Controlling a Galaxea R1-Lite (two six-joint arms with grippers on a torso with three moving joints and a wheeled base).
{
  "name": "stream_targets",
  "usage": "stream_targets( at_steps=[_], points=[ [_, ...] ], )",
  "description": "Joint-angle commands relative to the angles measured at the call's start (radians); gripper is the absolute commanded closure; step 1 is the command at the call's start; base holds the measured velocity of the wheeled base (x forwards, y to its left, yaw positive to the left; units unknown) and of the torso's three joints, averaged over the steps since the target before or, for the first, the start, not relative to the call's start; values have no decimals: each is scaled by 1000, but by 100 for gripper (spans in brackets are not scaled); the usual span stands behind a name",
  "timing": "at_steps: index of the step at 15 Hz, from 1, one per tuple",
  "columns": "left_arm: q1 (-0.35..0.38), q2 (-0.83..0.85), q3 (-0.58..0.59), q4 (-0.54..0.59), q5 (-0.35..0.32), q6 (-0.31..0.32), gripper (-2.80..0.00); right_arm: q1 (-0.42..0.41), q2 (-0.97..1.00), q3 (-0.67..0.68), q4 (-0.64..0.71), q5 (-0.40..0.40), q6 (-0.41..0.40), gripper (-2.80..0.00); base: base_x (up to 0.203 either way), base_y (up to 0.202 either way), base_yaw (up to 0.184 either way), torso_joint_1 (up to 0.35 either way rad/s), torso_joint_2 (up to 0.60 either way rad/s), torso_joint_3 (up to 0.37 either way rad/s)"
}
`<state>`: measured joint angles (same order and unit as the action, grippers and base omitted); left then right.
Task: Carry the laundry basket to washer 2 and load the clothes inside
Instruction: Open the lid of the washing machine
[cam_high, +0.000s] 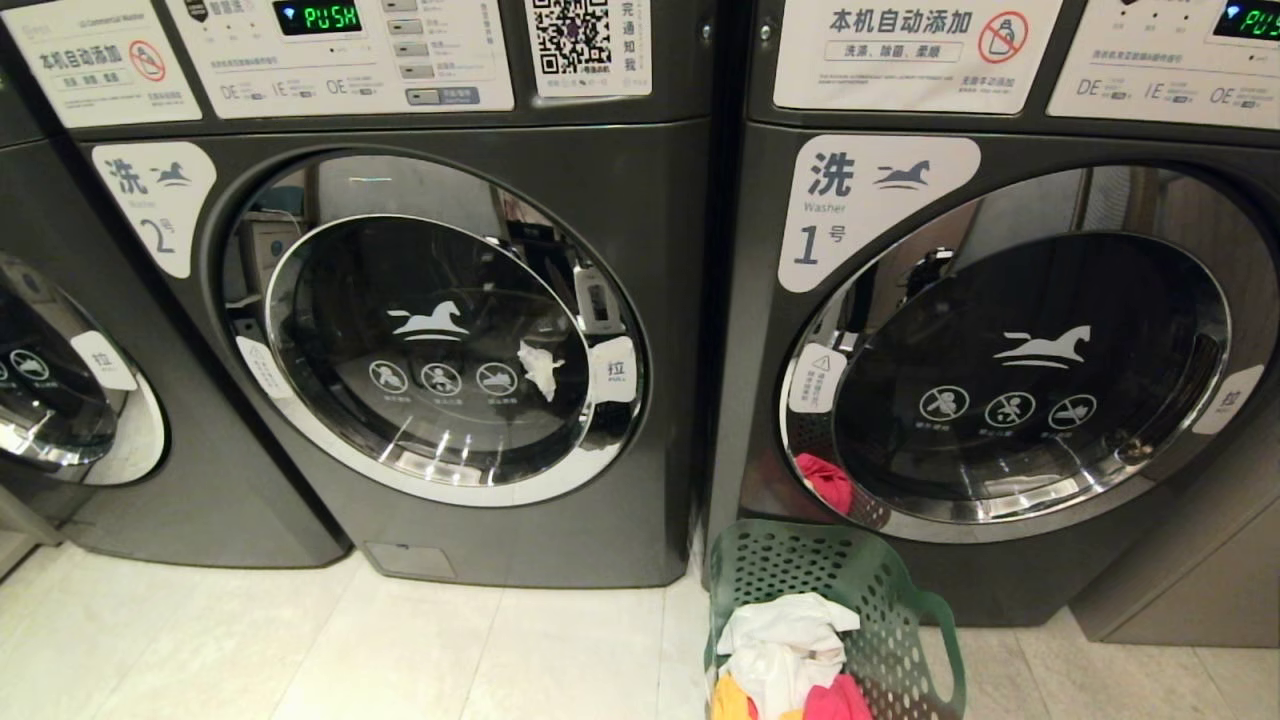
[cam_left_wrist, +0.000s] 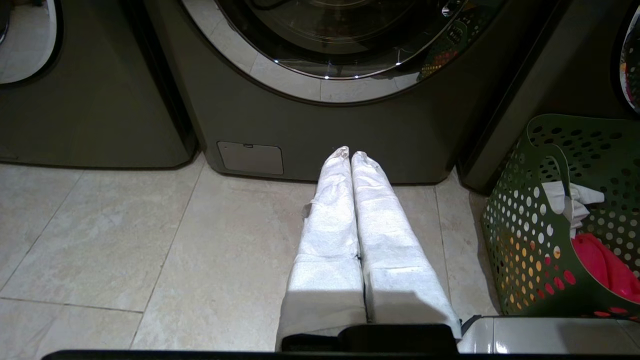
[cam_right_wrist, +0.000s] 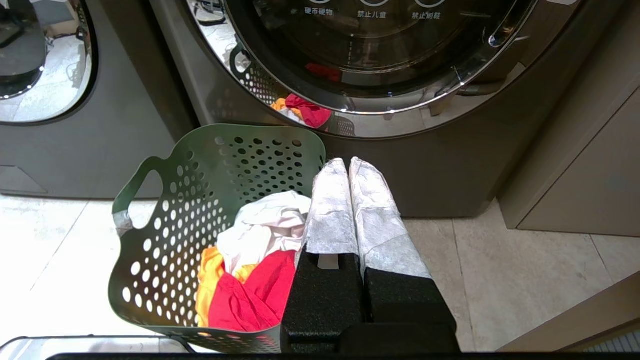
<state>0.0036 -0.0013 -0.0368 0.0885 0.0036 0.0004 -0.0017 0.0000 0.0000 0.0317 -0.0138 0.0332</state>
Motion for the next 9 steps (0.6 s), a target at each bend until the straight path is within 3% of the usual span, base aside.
stream_targets(
  at_steps=[1, 9],
  points=[
    [1, 0, 0, 0, 1, 0, 0, 0, 2, 8, 0, 0, 1, 0, 0, 0, 0, 0, 0, 0],
    [1, 0, 0, 0, -1, 0, 0, 0, 2, 8, 0, 0, 1, 0, 1, 1, -13, -1, 0, 0]
  ],
)
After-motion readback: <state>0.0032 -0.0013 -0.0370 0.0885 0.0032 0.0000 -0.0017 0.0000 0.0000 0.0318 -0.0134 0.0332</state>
